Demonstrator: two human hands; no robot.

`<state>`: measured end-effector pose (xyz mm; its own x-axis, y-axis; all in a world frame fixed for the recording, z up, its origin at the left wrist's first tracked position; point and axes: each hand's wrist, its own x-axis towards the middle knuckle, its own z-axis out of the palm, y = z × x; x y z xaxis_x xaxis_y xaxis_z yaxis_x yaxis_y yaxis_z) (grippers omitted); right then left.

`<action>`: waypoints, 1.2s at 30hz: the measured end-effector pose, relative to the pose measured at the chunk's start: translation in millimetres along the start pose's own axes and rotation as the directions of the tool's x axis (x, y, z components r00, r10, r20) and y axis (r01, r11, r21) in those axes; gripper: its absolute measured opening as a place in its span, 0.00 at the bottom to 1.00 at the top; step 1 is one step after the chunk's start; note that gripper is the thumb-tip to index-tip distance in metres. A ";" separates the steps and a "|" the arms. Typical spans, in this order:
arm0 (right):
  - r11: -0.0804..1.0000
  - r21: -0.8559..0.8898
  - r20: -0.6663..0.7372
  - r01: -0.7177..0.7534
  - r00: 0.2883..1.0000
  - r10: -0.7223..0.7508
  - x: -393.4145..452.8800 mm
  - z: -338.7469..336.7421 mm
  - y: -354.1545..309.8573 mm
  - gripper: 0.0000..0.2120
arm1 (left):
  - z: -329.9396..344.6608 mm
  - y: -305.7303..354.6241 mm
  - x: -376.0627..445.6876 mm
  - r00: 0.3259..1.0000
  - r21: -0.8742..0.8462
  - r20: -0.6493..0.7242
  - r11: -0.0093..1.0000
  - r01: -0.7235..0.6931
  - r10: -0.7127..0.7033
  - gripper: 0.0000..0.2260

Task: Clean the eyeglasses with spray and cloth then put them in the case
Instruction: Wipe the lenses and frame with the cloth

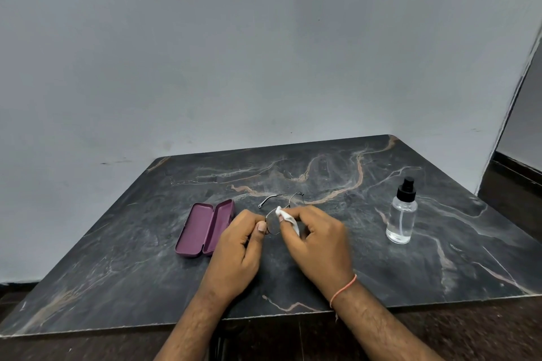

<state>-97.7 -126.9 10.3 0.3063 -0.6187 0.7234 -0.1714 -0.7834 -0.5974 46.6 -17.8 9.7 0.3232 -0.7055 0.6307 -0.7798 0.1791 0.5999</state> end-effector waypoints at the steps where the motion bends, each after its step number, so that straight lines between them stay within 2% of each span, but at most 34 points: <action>1: 0.999 0.008 0.018 0.040 0.999 -0.041 -1.6 -0.4 -1.8 0.03 | 0.0 -0.3 0.4 1.000 -0.009 -0.011 1.000 0.007 -0.007 0.10; 5: 0.989 -0.004 0.074 0.148 0.986 -0.147 -6.0 -1.8 -7.6 0.04 | -1.5 -0.1 0.6 0.999 -0.035 -0.043 0.999 0.022 -0.024 0.10; 9: 0.993 -0.100 -0.021 0.055 0.998 -0.058 -1.2 -2.3 -5.8 0.04 | -1.9 -1.7 0.6 0.997 -0.054 -0.064 0.998 0.037 -0.041 0.11; 11: 0.995 -0.101 -0.017 0.025 0.999 -0.027 0.0 -1.8 -4.0 0.04 | -2.4 -1.8 0.4 0.997 -0.059 -0.065 0.997 0.041 -0.045 0.12; 15: 0.990 -0.001 0.084 0.142 0.986 -0.142 -5.7 -0.1 -5.0 0.05 | -3.4 -1.0 1.8 0.995 -0.104 -0.082 0.993 0.055 -0.064 0.13; 18: 0.979 0.102 0.081 0.176 0.979 -0.185 -7.3 -0.1 -2.8 0.08 | -3.9 -1.2 3.0 0.994 -0.099 -0.078 0.993 0.064 -0.072 0.13; 20: 0.974 0.184 0.036 0.130 0.990 -0.139 -5.6 -3.8 1.8 0.08 | -4.3 -2.8 3.2 0.992 -0.103 -0.084 0.991 0.085 -0.094 0.13; 23: 0.971 0.239 -0.076 0.007 0.997 0.012 3.4 -15.2 10.9 0.08 | -3.7 -5.2 2.7 0.990 -0.114 -0.089 0.988 0.103 -0.113 0.13; 26: 0.977 0.202 -0.152 -0.070 0.983 0.102 20.2 -29.6 25.4 0.05 | -3.3 -5.2 2.7 0.991 -0.120 -0.085 0.988 0.097 -0.108 0.13; 29: 0.978 0.135 -0.150 -0.156 0.973 0.176 30.8 -37.6 39.2 0.03 | -4.0 -5.2 1.9 0.992 -0.124 -0.078 0.988 0.094 -0.104 0.14; 33: 0.980 0.067 -0.123 -0.187 0.973 0.194 30.7 -32.3 44.2 0.06 | -4.4 -3.6 0.5 0.994 -0.131 -0.073 0.989 0.075 -0.085 0.14; 36: 0.991 0.042 -0.084 -0.127 0.988 0.131 26.7 -28.5 41.4 0.07 | -4.4 -3.1 0.3 0.994 -0.129 -0.067 0.988 0.080 -0.089 0.15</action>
<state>-123.3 -177.5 14.7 0.2018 -0.7185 0.6656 -0.1695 -0.6950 -0.6988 51.5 -15.5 10.2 0.4266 -0.6713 0.6062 -0.6759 0.2088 0.7068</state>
